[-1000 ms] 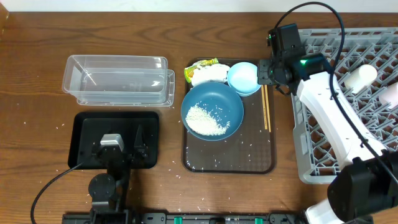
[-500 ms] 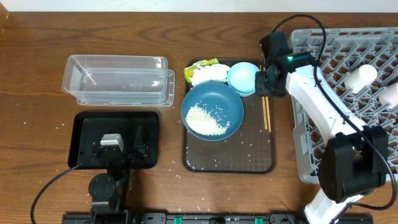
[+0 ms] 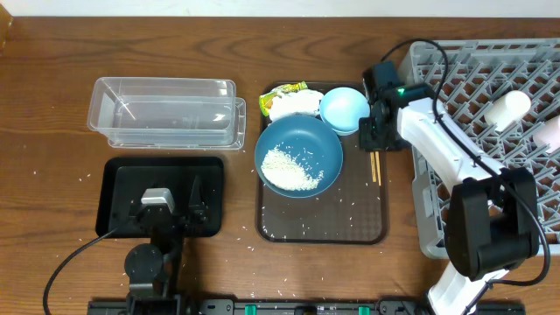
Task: Sort waste into correct bins and load items into the dishwasher rack
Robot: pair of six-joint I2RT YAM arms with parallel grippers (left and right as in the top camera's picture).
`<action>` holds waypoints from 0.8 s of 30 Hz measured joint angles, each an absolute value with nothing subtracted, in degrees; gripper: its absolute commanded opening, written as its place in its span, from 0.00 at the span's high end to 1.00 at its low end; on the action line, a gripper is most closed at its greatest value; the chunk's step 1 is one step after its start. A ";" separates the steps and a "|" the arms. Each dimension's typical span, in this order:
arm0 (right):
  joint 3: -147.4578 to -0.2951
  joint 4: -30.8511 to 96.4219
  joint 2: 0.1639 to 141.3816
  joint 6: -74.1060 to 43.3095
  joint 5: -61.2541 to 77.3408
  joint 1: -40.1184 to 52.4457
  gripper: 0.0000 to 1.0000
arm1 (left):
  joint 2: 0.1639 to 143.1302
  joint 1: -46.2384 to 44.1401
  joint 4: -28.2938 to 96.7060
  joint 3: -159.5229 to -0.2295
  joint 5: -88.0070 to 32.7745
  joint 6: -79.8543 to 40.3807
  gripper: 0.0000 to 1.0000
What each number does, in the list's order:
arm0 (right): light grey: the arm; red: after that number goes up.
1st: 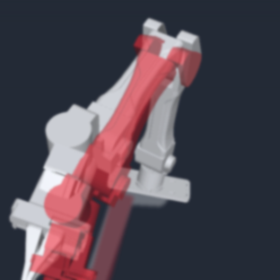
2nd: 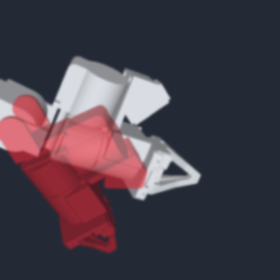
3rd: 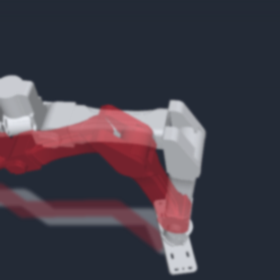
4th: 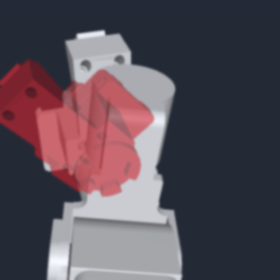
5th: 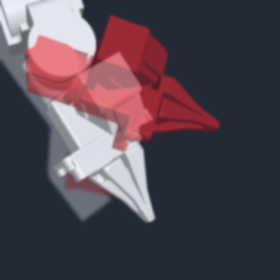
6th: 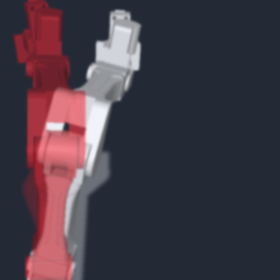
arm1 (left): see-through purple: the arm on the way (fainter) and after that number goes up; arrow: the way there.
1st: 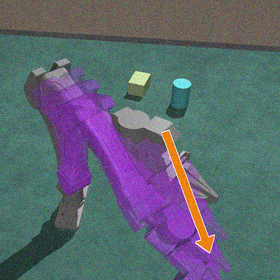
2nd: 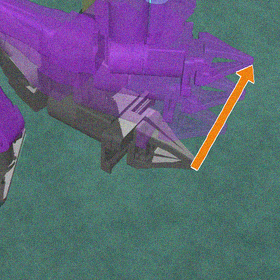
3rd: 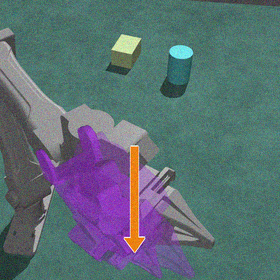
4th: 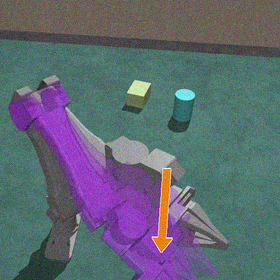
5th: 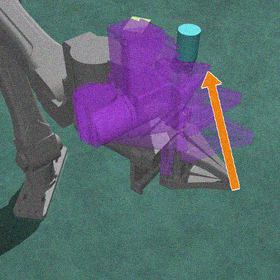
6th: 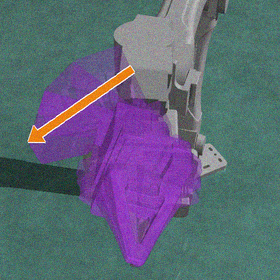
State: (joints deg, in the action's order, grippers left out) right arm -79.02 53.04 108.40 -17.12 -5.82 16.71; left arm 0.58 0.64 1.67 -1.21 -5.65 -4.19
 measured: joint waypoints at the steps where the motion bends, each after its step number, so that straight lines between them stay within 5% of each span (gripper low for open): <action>1: -78.26 52.34 108.40 -16.97 -5.39 16.71 0.70 | 0.58 0.64 1.67 -1.21 -5.65 -4.21 0.11; 24: -68.14 36.29 108.40 -12.58 -2.07 16.64 0.72 | 0.58 0.64 1.67 -1.21 -5.65 -4.19 0.11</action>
State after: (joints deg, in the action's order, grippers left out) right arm -68.14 36.29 108.40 -12.58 -2.07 16.64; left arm 0.58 0.64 1.67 -1.21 -5.65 -4.19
